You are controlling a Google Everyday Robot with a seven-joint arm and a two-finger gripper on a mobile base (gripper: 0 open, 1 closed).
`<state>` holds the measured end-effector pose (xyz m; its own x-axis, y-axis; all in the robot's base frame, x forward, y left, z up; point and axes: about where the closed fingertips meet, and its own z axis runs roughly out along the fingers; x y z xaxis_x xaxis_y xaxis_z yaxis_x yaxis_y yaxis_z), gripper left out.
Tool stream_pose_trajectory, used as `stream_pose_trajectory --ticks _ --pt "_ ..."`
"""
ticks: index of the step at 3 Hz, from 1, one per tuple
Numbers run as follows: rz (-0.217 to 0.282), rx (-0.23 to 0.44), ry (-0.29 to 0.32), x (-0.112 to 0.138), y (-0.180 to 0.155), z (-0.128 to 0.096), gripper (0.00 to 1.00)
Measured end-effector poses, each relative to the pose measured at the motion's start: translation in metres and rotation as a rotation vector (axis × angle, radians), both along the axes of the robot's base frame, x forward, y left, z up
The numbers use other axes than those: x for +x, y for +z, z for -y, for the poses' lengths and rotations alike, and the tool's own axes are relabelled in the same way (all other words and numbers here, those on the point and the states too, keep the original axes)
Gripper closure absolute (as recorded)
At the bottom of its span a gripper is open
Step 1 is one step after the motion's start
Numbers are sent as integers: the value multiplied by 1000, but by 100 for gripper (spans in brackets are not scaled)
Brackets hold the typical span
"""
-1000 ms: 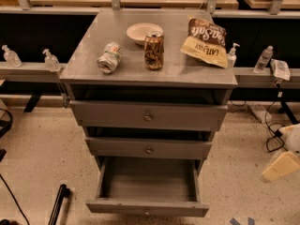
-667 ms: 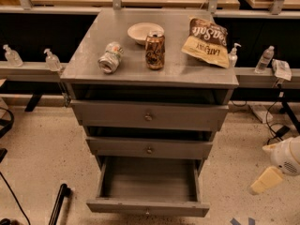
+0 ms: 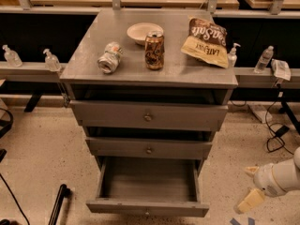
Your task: Close bottom drawer
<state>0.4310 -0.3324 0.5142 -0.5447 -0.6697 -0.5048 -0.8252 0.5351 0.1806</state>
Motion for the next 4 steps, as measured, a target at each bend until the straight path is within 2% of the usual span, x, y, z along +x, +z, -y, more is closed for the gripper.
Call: stream_pose_trajectory --ticks 1,2,3,4 --pt "-69 84 69 -20 -39 -34 0" --pt "-69 84 70 -20 -39 -34 0" --pt "-147 144 152 -23 -65 -55 0" --pt "-212 213 268 -36 -100 -89 0"
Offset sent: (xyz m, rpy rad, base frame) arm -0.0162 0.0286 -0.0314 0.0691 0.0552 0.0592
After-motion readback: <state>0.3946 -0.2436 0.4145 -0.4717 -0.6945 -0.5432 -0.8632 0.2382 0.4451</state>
